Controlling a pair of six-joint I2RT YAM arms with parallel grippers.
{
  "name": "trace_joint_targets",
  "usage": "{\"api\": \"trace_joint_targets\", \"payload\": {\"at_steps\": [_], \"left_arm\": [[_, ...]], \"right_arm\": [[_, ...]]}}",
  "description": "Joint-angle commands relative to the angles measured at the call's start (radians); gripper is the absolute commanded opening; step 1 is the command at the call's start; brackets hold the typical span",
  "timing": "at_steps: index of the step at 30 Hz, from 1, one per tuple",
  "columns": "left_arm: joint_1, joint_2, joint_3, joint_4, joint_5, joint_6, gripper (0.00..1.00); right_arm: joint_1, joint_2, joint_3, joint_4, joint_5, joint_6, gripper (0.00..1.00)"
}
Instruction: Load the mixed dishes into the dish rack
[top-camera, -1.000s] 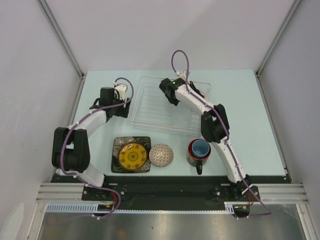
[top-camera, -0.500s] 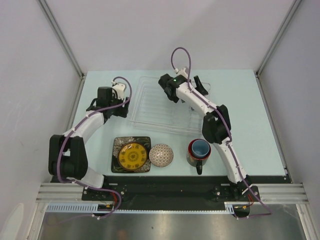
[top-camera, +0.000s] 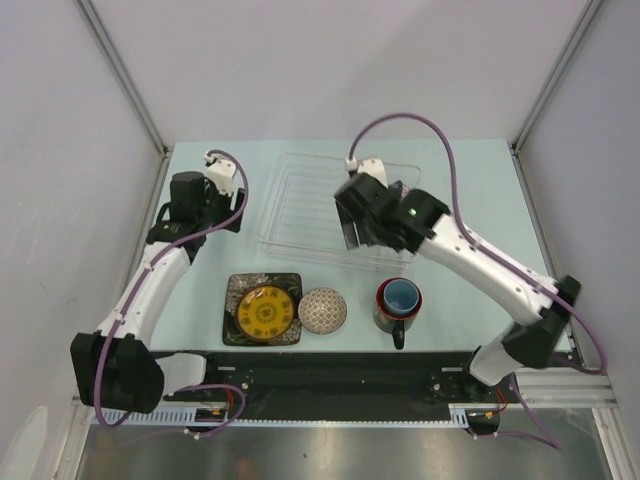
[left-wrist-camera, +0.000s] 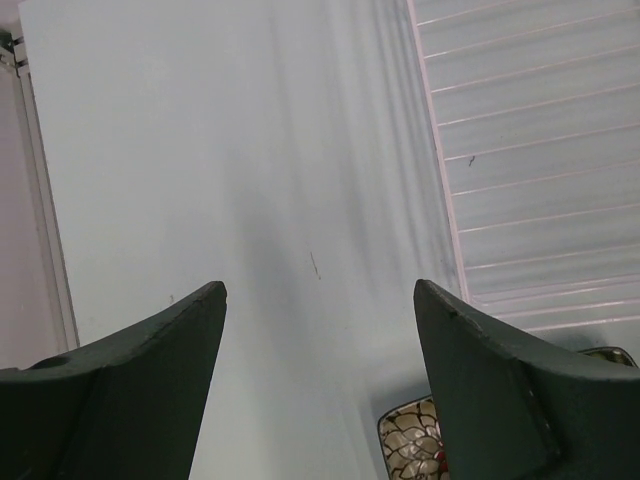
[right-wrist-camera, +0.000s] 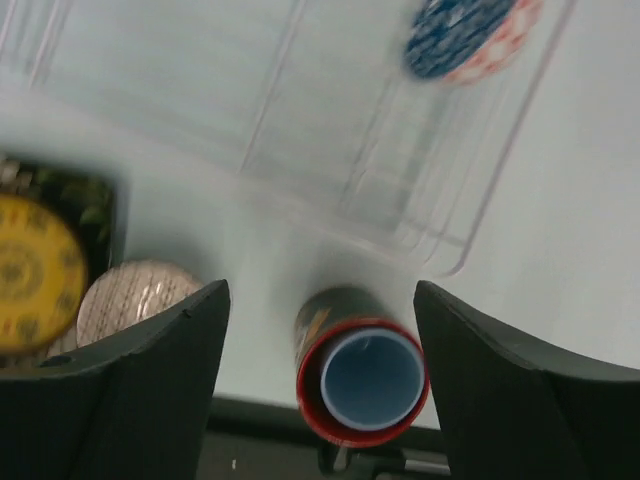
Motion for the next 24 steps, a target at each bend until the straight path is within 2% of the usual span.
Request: {"api": "trace_joint_targets", "payload": {"at_steps": [1, 5, 11, 16, 24], "left_arm": [[-0.007, -0.062, -0.009, -0.041, -0.014, 0.009, 0.81], [-0.022, -0.077, -0.013, -0.049, -0.014, -0.021, 0.81], [-0.045, -0.104, -0.004, -0.078, -0.020, -0.040, 0.81], [-0.043, -0.154, -0.019, -0.089, -0.047, -0.011, 0.81], [-0.043, -0.180, -0.035, -0.090, -0.057, -0.006, 0.82]], "right_arm": [[-0.005, -0.149, -0.260, 0.078, -0.448, 0.069, 0.77], [0.027, -0.169, -0.335, 0.077, -0.568, 0.086, 0.73], [0.095, -0.073, -0.346, 0.185, -0.700, 0.104, 0.72], [0.097, 0.019, -0.386, 0.228, -0.700, 0.101, 0.71], [0.089, 0.056, -0.460, 0.285, -0.634, 0.089, 0.70]]}}
